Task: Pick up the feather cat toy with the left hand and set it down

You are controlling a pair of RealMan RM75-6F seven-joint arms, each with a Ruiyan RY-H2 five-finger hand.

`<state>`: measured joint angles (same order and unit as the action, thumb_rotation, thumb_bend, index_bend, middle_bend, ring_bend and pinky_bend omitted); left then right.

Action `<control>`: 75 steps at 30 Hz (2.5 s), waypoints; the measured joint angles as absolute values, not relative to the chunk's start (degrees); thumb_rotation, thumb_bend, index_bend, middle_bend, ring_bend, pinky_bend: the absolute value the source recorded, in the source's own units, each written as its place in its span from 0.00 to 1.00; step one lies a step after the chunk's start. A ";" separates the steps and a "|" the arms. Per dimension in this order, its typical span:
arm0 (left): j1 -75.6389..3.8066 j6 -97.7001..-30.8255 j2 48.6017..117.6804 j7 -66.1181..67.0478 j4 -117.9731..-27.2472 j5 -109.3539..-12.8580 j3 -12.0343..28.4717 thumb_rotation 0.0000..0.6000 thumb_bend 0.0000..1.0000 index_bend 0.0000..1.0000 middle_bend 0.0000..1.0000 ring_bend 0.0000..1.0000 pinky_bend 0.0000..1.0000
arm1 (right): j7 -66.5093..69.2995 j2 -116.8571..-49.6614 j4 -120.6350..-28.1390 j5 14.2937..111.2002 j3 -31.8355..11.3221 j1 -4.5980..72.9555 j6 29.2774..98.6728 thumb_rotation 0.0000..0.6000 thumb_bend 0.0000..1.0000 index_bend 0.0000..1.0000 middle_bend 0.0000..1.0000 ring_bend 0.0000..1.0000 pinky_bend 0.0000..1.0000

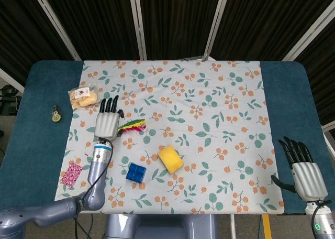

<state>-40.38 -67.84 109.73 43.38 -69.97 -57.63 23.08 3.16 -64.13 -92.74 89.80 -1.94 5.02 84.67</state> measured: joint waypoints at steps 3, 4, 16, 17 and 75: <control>-42.00 -67.03 111.79 43.17 -66.25 -56.78 23.56 1.00 0.26 0.48 0.00 0.00 0.00 | 3.45 -64.03 -93.00 89.52 -1.98 5.13 84.32 1.00 0.11 0.05 0.00 0.00 0.00; -42.43 -66.76 112.38 43.03 -65.14 -56.55 23.65 1.00 0.27 0.48 0.00 0.00 0.00 | 3.52 -63.99 -93.10 89.45 -1.99 5.18 84.20 1.00 0.11 0.05 0.00 0.00 0.00; -46.37 -63.52 117.96 39.24 -55.53 -55.74 23.21 1.00 0.33 0.50 0.00 0.00 0.00 | 3.57 -63.99 -93.48 88.91 -2.13 5.50 83.50 1.00 0.11 0.05 0.00 0.00 0.00; -46.50 -63.46 118.15 38.94 -55.34 -55.92 23.05 1.00 0.33 0.50 0.00 0.00 0.00 | 3.58 -63.99 -93.48 88.87 -2.14 5.52 83.47 1.00 0.11 0.05 0.00 0.00 0.00; -46.72 -64.28 120.97 35.08 -48.45 -57.29 21.71 1.00 0.49 0.60 0.00 0.00 0.00 | 3.24 -63.80 -94.09 88.92 -1.93 5.33 83.71 1.00 0.11 0.05 0.00 0.00 0.00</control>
